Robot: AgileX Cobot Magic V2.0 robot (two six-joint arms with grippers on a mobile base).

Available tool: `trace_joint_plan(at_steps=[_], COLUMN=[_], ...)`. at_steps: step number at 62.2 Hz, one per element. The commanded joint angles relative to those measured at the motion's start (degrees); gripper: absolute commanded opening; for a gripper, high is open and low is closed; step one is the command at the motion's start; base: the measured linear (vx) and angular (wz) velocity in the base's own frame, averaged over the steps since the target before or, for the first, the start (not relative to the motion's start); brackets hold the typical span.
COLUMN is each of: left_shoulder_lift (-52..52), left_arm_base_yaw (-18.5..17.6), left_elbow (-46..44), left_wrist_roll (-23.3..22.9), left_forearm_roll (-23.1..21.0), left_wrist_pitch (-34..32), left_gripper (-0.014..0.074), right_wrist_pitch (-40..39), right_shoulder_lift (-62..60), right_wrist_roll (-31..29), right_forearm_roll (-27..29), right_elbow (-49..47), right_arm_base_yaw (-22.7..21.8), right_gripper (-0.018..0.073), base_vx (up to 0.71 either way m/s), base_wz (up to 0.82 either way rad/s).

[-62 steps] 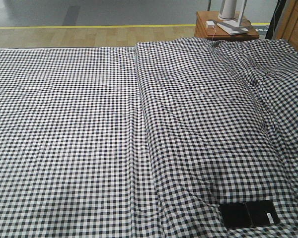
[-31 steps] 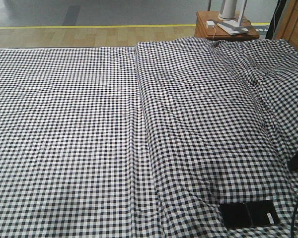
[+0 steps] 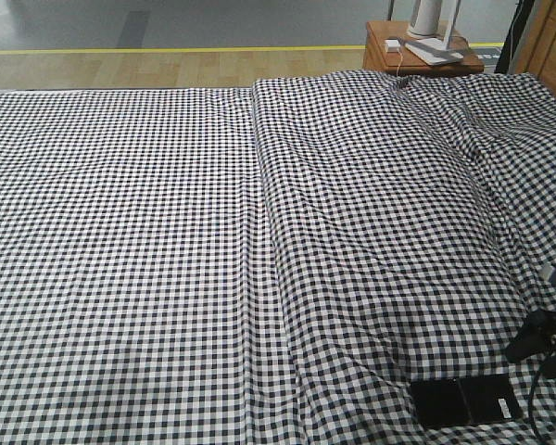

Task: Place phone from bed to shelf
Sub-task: 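Move the right gripper down toward the black phone on the bed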

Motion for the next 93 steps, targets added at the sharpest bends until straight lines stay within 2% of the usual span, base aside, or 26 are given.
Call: trace_joint_plan(at_steps=[1,22,35,63,74,93], left_shoulder_lift=[-0.8,-0.8,-0.8,-0.8,-0.8,-0.8], left_arm_base_yaw=[-0.2,-0.2,-0.2,-0.2,-0.2,-0.2], left_elbow=[-1.2,-1.2,-1.2,-1.2,-1.2,-1.2], left_wrist_roll=[-0.3,-0.3,-0.3,-0.3,-0.3,-0.3], left_forearm_roll=[-0.5,-0.5,-0.5,-0.5,-0.5,-0.5], left_wrist_pitch=[-4.1,-4.1,-4.1,-4.1,-4.1,-4.1], left_gripper=[0.0001,0.0001,0.0001,0.0001,0.0001,0.0001], right_wrist_pitch=[2.9,4.0,4.3,0.6,2.9,9.7], right_shoulder_lift=[-0.6,8.3,11.3,17.6,20.4,25.0], right_wrist_roll=[-1.0,-3.3,-4.5,-9.1,-10.1,-11.1], right_forearm_roll=[1.3,1.7,5.2,9.7,11.7,19.7], right_elbow=[-3.5,-12.0,-14.1,-15.6,-17.4,-17.8], right_arm_base_yaw=[-0.3,-1.3,-3.6,-3.6,-3.6,-3.4], right_gripper=[0.0599,0.0595,0.0595,0.0595,0.0595,0.0595], base_vx=[0.0,0.0,0.0,0.0,0.0,0.0], base_wz=[0.0,0.0,0.0,0.0,0.0,0.0])
